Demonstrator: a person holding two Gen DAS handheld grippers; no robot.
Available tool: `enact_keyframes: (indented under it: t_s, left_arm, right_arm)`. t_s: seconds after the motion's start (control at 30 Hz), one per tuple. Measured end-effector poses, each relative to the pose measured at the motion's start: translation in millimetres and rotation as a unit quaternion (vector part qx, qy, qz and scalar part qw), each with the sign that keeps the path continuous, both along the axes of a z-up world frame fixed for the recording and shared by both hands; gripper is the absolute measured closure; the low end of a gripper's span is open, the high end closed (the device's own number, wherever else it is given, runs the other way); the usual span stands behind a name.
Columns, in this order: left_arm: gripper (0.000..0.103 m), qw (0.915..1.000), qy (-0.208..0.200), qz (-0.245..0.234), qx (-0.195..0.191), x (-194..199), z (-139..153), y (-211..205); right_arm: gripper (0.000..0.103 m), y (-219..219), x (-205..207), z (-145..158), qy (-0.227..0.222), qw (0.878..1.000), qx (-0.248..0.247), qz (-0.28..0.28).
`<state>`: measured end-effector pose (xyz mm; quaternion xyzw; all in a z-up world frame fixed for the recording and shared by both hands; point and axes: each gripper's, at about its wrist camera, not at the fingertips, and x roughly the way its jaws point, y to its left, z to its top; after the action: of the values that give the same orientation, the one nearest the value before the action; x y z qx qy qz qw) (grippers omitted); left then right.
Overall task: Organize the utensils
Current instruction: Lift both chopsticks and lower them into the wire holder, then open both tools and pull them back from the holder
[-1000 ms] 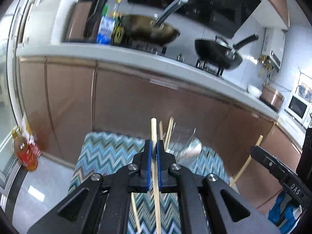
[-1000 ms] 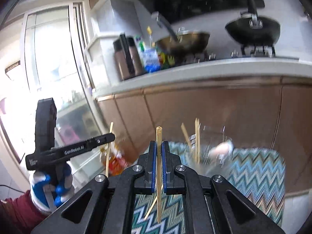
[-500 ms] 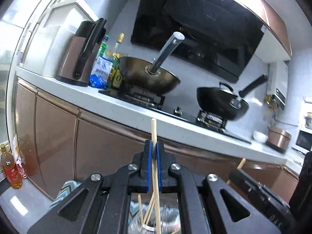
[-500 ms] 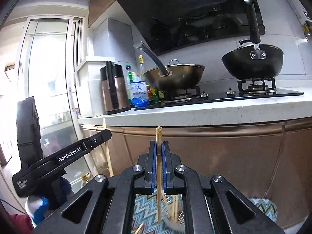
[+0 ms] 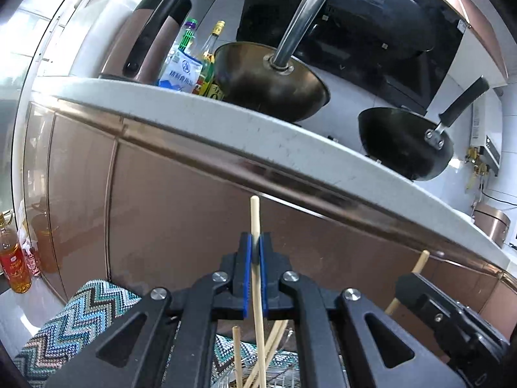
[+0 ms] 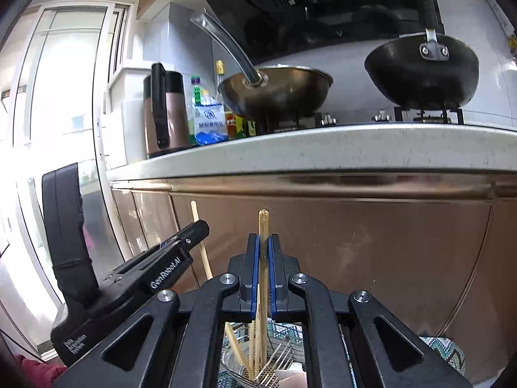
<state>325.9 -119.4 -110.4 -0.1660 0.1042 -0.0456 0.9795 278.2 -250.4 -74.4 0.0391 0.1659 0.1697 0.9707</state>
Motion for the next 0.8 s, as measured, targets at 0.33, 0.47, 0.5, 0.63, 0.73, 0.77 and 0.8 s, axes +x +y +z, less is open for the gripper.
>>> enact_keyframes:
  t_s: [0.33, 0.47, 0.5, 0.63, 0.73, 0.77, 0.8]
  left_arm:
    - [0.073, 0.9999, -0.009, -0.003, 0.004, -20.2, 10.4, 11.3]
    - [0.069, 0.9997, -0.024, 0.004, 0.008, -44.8, 36.9, 27.6]
    - [0.065, 0.9994, -0.029, 0.008, 0.014, -54.3, 46.5, 32.1]
    - [0.058, 0.9983, -0.042, 0.018, 0.037, -87.9, 74.3, 44.4]
    - [0.055, 0.9974, -0.042, 0.023, 0.053, -113.4, 90.5, 52.5]
    - [0.055, 0.9973, -0.041, 0.024, 0.057, -121.7, 93.8, 55.3]
    - [0.054, 0.997, -0.037, 0.026, 0.063, -132.8, 97.9, 58.0]
  right_arm:
    - [0.076, 3.9, -9.9, -4.4, 0.002, 1.0, -0.016, -0.011]
    - [0.074, 1.7, -30.8, 15.5, -0.011, 1.0, -0.018, -0.021]
    - [0.074, 1.2, -37.0, 21.6, -0.015, 0.999, -0.018, -0.023]
    - [0.066, 1.5, -66.3, 44.2, -0.03, 0.999, -0.02, -0.03]
    - [0.061, 5.4, -91.6, 61.7, -0.038, 0.999, -0.021, -0.033]
    - [0.058, 6.4, -99.4, 65.7, -0.04, 0.998, -0.021, -0.034]
    - [0.057, 7.5, -105.4, 68.8, -0.041, 0.998, -0.022, -0.034]
